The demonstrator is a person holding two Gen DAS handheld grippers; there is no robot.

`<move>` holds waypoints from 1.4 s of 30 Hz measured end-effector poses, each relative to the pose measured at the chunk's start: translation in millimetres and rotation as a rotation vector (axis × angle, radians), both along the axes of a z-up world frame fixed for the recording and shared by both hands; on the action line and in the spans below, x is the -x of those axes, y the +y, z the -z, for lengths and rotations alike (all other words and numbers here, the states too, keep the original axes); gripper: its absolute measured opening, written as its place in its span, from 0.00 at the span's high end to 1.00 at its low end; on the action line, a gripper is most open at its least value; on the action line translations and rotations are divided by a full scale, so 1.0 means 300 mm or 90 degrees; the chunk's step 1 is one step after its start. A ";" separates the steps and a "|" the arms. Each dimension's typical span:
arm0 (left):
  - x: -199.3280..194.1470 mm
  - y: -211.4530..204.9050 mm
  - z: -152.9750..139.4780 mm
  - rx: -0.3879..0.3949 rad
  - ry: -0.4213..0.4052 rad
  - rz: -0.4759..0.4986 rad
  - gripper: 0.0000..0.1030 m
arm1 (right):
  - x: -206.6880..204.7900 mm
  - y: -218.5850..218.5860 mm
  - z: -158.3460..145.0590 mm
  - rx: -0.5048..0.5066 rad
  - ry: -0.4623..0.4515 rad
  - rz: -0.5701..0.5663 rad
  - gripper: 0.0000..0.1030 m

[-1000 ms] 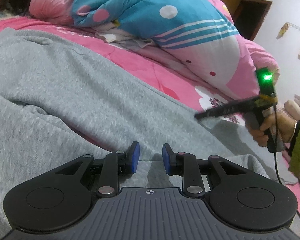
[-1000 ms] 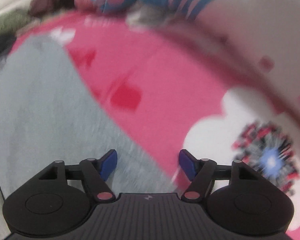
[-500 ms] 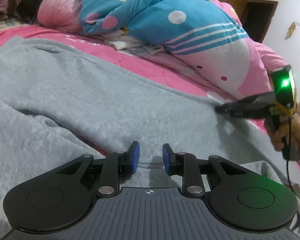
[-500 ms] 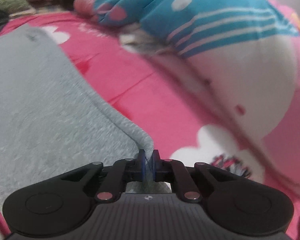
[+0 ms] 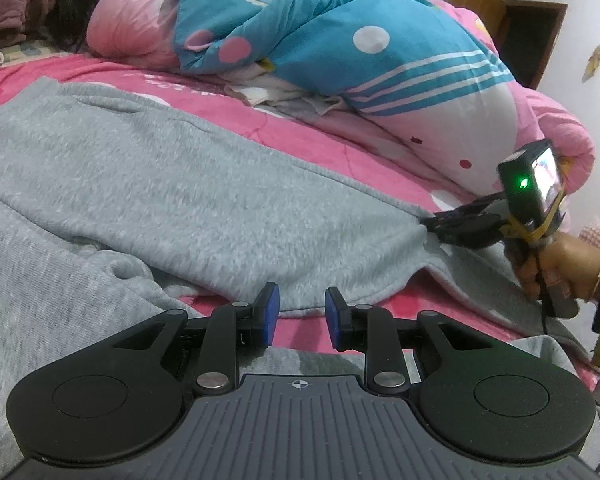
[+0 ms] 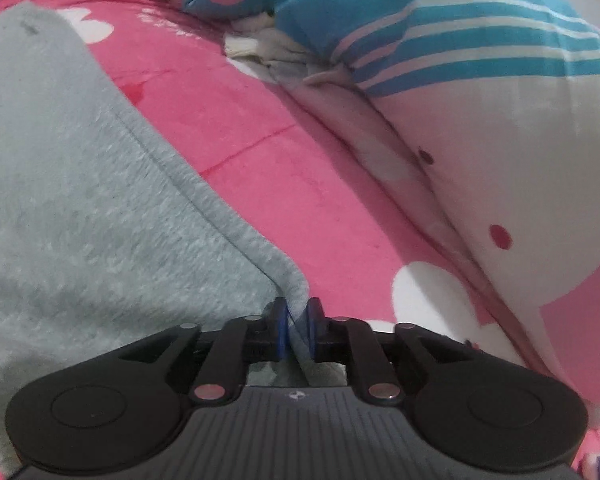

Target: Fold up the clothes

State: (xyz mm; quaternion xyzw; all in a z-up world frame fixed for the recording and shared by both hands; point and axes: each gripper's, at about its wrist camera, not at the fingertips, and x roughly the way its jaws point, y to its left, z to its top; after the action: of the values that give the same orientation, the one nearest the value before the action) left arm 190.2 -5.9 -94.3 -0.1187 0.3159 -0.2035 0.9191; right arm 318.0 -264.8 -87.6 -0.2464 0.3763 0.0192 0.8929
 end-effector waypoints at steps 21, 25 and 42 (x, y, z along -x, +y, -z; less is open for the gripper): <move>-0.043 0.091 0.005 0.109 0.084 -0.037 0.75 | -0.418 0.674 -0.063 -0.325 0.081 -0.172 0.25; -0.051 0.117 0.013 0.141 0.103 -0.041 0.75 | -0.446 0.734 0.009 -0.305 0.101 -0.179 0.55; -0.045 0.119 0.015 0.134 0.103 -0.037 0.76 | -0.505 0.779 -0.047 -0.312 -0.008 -0.116 0.48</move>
State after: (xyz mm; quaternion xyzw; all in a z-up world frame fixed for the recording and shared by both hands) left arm 203.6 29.7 -98.7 -0.2395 0.3625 -0.1983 0.8786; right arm 469.5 -30.9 -73.4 -0.0559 0.3311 0.1889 0.9228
